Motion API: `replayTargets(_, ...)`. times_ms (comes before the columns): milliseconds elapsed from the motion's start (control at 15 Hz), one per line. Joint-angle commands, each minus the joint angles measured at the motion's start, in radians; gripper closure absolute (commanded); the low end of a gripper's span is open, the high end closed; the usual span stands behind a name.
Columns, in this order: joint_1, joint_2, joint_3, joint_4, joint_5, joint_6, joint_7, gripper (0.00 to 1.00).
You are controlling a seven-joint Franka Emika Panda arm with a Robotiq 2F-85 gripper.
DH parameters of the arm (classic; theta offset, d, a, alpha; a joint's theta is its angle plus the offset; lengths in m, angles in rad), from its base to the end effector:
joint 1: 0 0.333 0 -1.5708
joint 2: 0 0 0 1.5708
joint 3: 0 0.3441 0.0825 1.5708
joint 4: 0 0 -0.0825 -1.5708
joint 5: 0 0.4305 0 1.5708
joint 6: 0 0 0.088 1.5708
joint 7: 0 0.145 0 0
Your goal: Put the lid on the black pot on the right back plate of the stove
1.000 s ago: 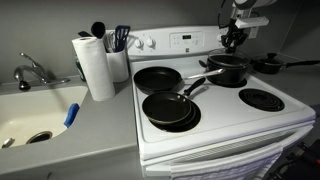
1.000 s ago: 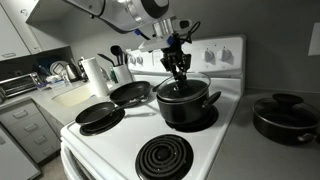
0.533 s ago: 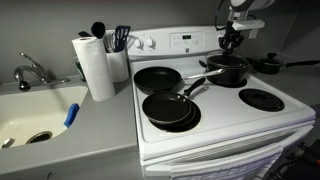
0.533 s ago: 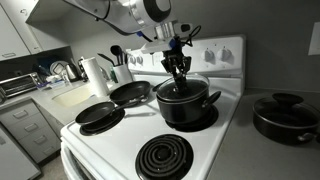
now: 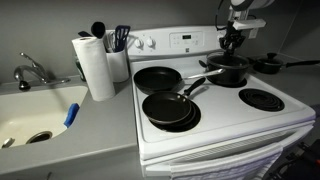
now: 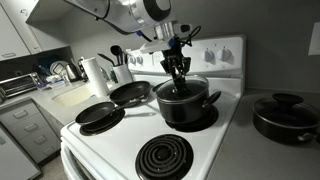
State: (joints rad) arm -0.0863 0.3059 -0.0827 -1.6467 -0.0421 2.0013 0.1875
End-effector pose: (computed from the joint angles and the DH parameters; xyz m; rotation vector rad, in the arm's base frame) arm 0.6975 -0.1183 0.4127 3.0344 -0.5138 0.0773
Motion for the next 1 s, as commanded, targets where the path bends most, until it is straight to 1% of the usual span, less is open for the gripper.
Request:
replayTargets(0,0.002,0.005,-0.004,0.028,0.009,-0.085,-0.022,0.86)
replayTargets(267,0.003,0.017,-0.001,0.035,0.015,-0.113,-0.025,0.86)
replayTargets(667,0.003,0.023,-0.001,0.042,0.015,-0.120,-0.021,0.86)
replayTargets(733,0.004,0.024,-0.002,0.048,0.012,-0.126,-0.018,0.67)
replayTargets(800,0.005,0.024,-0.003,0.053,0.009,-0.132,-0.017,0.36)
replayTargets(867,0.006,0.023,-0.005,0.059,0.003,-0.141,-0.014,0.34)
replayTargets(933,0.007,0.020,-0.006,0.063,-0.002,-0.152,-0.010,0.29)
